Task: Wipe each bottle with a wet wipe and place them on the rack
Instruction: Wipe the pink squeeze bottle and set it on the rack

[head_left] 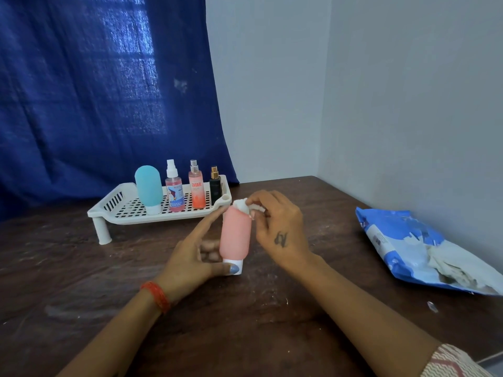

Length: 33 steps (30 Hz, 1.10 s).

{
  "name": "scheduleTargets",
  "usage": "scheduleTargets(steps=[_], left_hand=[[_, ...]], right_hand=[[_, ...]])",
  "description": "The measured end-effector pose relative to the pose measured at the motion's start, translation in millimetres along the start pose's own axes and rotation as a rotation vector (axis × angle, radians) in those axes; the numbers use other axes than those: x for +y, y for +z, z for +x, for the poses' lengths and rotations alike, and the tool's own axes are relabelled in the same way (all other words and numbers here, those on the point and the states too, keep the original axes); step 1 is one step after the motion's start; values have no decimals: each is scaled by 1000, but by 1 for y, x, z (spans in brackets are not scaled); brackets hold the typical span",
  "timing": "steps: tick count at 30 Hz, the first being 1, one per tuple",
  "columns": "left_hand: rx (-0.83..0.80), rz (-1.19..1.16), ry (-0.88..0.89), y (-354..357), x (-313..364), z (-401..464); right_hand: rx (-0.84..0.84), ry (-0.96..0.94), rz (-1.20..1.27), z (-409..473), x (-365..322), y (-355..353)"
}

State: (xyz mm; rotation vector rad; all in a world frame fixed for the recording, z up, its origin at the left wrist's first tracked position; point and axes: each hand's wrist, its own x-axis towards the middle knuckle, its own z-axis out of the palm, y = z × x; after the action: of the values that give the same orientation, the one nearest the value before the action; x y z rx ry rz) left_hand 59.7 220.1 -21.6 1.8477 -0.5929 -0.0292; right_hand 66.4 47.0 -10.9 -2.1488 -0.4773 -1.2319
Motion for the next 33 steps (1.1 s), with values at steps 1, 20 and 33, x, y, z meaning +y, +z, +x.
scheduleTargets(steps=[1,20,33], left_hand=[[-1,-9,-3,-1,0,0],[48,-90,-24,-1,-3,1],[55,-110,-23,0,-2,0]], right_hand=[[-31,12,4,0,1,-1],[-130,-97,39,-2,5,-7],[-510,-56,69,-5,7,-8]])
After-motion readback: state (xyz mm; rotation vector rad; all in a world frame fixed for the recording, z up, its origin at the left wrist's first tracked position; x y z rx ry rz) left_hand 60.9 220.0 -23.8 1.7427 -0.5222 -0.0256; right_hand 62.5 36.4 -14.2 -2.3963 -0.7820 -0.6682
